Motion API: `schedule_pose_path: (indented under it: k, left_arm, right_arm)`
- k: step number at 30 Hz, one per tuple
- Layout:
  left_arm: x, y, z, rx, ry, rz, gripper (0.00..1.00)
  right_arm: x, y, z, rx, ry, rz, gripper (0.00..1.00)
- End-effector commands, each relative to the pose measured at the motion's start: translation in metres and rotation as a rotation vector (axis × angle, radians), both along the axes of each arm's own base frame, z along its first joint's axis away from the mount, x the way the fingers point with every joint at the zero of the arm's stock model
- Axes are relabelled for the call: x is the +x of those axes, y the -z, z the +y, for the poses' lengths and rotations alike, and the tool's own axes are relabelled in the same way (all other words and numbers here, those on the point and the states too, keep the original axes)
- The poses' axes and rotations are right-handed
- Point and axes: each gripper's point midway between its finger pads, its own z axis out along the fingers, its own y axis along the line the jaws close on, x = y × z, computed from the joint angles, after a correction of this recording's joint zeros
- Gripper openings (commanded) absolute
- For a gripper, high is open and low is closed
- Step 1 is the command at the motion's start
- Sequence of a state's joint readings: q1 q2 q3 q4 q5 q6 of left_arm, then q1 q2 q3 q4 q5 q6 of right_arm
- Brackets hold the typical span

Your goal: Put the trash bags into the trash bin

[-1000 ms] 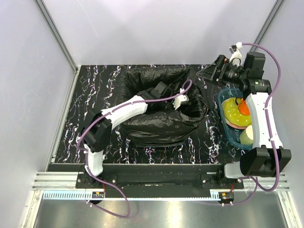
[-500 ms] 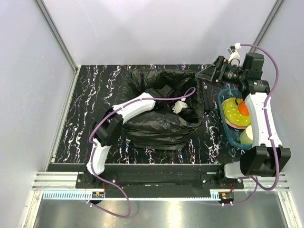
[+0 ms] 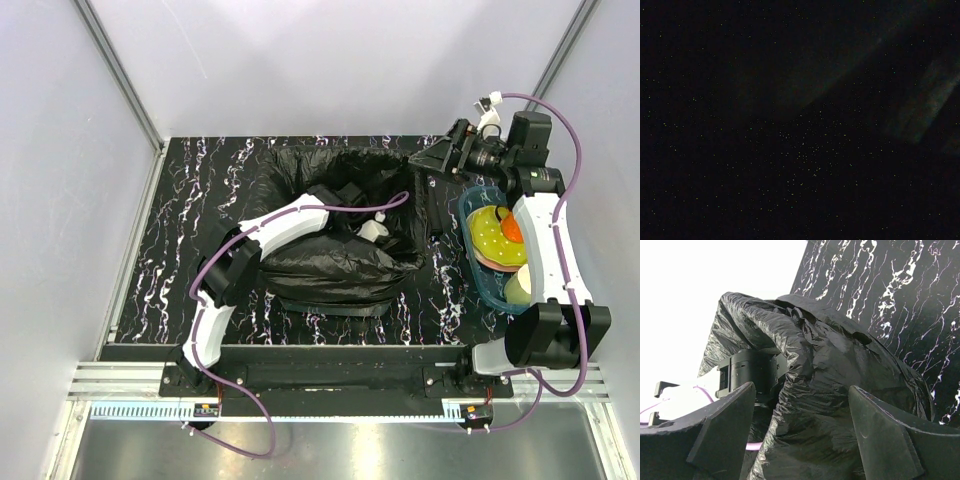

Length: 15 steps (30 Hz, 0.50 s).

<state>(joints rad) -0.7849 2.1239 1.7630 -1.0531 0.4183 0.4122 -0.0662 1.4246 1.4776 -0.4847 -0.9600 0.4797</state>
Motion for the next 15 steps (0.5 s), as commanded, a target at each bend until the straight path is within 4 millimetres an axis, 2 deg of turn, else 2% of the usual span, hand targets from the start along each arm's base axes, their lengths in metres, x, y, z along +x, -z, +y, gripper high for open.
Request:
schedule_pose_path:
  k: [1,6,11,12,15]
  left_arm:
    - [-0.008,0.029,0.028,0.163,0.027,0.043,0.58]
    - [-0.003,0.018,0.031,0.181,0.031,0.015,0.59]
    - [0.01,-0.024,0.016,0.074,0.027,-0.078,0.63]
    - [0.016,-0.036,0.01,0.046,0.027,-0.109,0.63]
    - [0.024,-0.062,0.002,-0.009,0.025,-0.17,0.63]
  right_arm:
    - [-0.002,-0.009,0.009,0.005,-0.04,-0.051,0.84]
    - [-0.003,-0.008,0.015,-0.035,-0.052,-0.079,0.82]
    - [-0.001,0.004,0.02,-0.128,-0.04,-0.086,0.75]
    - [0.002,0.007,0.019,-0.142,-0.036,-0.088,0.72]
    - [0.008,0.013,0.016,-0.182,-0.009,-0.081,0.53]
